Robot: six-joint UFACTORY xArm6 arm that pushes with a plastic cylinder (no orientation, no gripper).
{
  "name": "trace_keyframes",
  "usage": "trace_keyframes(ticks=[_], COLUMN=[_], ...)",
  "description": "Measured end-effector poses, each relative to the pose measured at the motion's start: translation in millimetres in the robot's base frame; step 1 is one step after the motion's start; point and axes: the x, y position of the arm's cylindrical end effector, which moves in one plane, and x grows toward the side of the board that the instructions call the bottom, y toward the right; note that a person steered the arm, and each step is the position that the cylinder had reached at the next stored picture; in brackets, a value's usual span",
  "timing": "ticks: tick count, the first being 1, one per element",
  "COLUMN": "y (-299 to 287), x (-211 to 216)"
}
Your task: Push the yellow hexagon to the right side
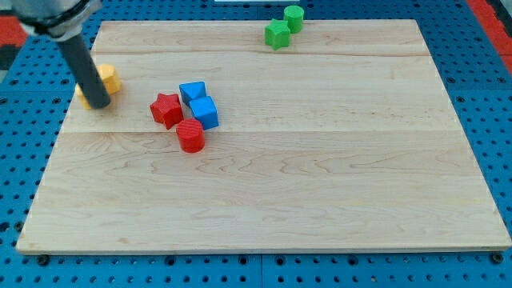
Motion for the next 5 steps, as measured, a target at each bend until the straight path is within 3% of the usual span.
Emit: trace_keyframes(ticks=[2, 3, 4, 5], y=[27, 51, -48, -64], x=[-32, -97, -89, -69])
